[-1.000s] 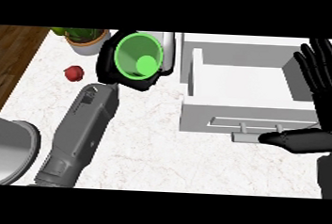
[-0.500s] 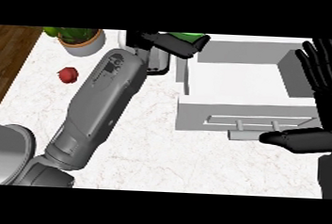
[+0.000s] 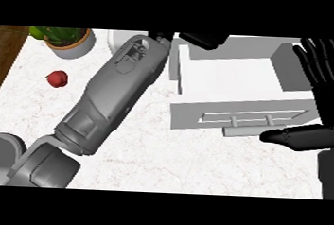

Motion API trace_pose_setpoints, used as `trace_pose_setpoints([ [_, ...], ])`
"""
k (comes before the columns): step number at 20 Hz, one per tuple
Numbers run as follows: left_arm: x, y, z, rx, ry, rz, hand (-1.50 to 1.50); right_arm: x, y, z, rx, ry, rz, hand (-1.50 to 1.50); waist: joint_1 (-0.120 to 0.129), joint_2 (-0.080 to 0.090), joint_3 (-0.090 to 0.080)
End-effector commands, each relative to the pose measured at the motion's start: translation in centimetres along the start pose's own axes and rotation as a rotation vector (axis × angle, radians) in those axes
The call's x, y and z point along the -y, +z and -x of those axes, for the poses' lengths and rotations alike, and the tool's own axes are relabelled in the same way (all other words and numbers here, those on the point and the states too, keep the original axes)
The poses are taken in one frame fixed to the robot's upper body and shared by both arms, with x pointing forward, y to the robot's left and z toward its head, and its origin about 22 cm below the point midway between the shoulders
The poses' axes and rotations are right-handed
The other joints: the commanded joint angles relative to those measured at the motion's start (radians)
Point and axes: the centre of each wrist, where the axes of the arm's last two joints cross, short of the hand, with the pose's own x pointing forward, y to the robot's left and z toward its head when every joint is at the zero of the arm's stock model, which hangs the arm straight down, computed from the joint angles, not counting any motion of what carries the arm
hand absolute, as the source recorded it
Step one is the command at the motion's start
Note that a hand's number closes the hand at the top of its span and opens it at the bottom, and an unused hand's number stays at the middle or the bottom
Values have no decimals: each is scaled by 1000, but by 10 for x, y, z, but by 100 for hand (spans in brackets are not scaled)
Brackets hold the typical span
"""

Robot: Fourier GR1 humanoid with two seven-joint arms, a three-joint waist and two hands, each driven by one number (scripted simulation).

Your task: Pick up the cup, place it into the drawer and close the drawer

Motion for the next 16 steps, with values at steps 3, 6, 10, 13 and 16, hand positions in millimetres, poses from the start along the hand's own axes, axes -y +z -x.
trace_pose_setpoints([
  [3,2,12,32,-129,-96,95,150,-3,2,4,23,-22,-20,-150,-41,7,1],
  [6,2,13,38,-183,-141,135,150,-3,-18,-3,37,-8,-48,-150,-64,21,1],
  [10,0,21,51,-200,-155,162,150,-5,-18,-5,41,-32,-89,-150,-107,26,1],
  [13,1,23,53,-173,-116,132,-150,-19,-20,-4,65,-40,-112,-150,-126,34,0],
  [16,-1,32,63,-143,-24,106,-150,-38,-24,-3,75,-120,-222,-150,-130,33,-1],
])
